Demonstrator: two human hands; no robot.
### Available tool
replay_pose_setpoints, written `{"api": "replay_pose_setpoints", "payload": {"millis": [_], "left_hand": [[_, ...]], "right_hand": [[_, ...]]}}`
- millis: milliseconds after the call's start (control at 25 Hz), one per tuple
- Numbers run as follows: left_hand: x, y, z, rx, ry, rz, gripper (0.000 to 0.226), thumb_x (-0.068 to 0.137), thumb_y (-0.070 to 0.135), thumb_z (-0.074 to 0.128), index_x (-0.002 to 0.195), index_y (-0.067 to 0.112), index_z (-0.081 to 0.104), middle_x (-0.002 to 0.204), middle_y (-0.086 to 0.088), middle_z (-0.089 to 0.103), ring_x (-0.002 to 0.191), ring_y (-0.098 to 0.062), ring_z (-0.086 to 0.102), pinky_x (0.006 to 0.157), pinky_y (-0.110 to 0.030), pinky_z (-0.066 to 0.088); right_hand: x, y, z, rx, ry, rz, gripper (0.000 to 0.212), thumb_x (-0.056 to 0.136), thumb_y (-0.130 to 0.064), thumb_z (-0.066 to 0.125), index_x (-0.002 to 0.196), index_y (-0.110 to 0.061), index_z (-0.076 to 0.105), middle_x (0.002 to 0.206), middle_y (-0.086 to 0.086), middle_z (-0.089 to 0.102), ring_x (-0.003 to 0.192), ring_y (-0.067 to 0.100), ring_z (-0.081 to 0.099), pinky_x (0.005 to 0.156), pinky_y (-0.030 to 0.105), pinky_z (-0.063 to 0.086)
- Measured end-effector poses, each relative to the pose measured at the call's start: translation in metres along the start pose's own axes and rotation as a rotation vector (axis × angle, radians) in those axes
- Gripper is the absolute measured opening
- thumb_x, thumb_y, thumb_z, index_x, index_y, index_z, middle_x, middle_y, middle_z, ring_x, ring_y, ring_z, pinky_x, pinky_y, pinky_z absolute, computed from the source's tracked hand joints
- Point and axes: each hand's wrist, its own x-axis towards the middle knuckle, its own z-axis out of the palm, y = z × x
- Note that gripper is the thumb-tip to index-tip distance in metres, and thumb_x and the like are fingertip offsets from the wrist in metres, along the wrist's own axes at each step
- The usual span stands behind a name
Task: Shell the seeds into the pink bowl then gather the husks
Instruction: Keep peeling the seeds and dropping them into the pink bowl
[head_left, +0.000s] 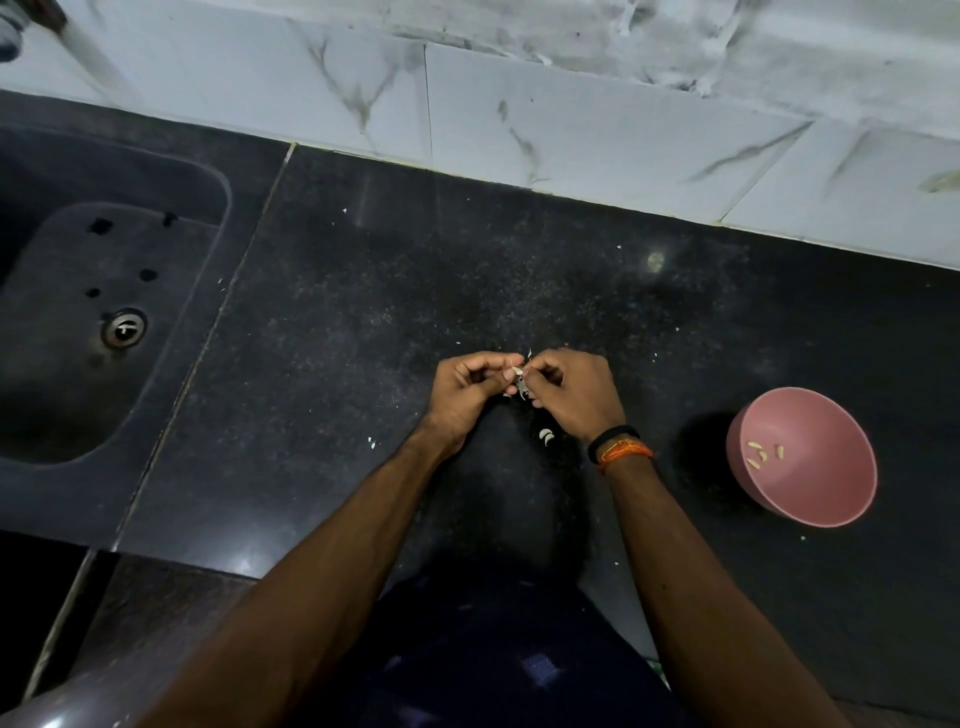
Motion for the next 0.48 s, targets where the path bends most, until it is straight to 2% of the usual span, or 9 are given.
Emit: {"api": "replay_pose_setpoints", "payload": {"millis": [200, 480], "left_hand": [[-0.0007, 0.0017, -0.0002, -0.004, -0.007, 0.002, 0.020, 0.085, -0.013, 0.067, 0.104, -0.007, 0.070, 0.098, -0.014, 0.075, 0.087, -0.020, 0.070, 0.078, -0.028, 0.059], [-0.0021, 0.0063, 0.0005, 0.022, -0.021, 0.020, 0.016, 0.085, -0.014, 0.068, 0.099, -0.007, 0.069, 0.089, -0.010, 0.075, 0.080, -0.018, 0.071, 0.073, -0.027, 0.059]], "right_hand": [[-0.0050, 0.0000, 0.0030, 0.056, -0.006, 0.061, 0.010, 0.092, -0.016, 0.067, 0.087, -0.018, 0.075, 0.073, -0.002, 0.074, 0.065, 0.010, 0.073, 0.071, 0.044, 0.063], [-0.0024, -0.0074, 0.0020, 0.224, 0.027, 0.170, 0.011, 0.095, -0.011, 0.065, 0.090, -0.007, 0.074, 0.076, 0.003, 0.075, 0.066, 0.015, 0.075, 0.071, 0.044, 0.064]]}}
